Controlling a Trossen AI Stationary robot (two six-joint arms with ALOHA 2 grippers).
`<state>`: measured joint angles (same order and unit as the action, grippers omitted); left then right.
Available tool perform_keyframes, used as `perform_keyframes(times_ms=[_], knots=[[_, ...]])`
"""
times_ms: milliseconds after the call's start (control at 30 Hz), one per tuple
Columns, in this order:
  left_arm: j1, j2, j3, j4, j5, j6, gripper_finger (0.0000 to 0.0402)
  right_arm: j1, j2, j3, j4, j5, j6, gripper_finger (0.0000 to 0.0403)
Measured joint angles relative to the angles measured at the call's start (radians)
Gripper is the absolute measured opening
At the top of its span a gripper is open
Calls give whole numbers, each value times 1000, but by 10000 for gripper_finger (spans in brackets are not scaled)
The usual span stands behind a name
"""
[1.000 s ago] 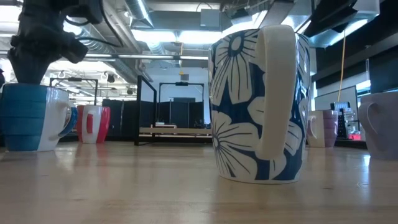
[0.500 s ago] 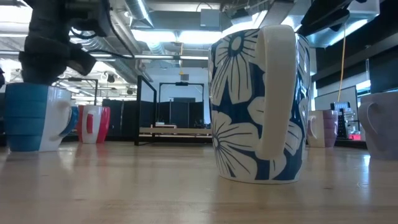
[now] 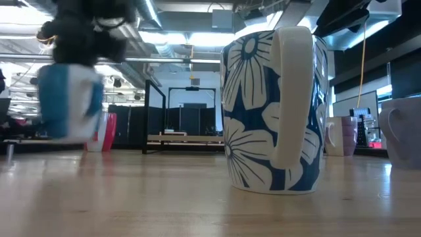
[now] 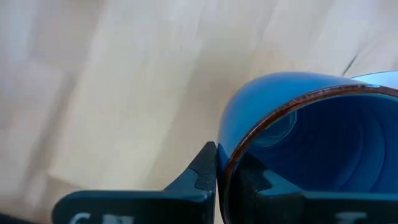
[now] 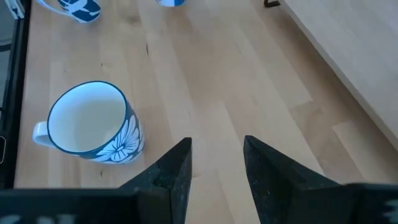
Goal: Place coffee mugs
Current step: Put the blue mug on the shelf
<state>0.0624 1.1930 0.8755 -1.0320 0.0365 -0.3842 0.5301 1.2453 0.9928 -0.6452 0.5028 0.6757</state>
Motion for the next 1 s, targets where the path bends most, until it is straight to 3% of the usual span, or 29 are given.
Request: perform_keyframes(times_ms=[600, 1000], knots=[[-26, 434, 537, -124, -65, 458, 12, 0, 0, 0, -13, -24, 26, 133], [-60, 579, 615, -131, -72, 632, 12, 0, 0, 0, -18, -24, 37, 133]])
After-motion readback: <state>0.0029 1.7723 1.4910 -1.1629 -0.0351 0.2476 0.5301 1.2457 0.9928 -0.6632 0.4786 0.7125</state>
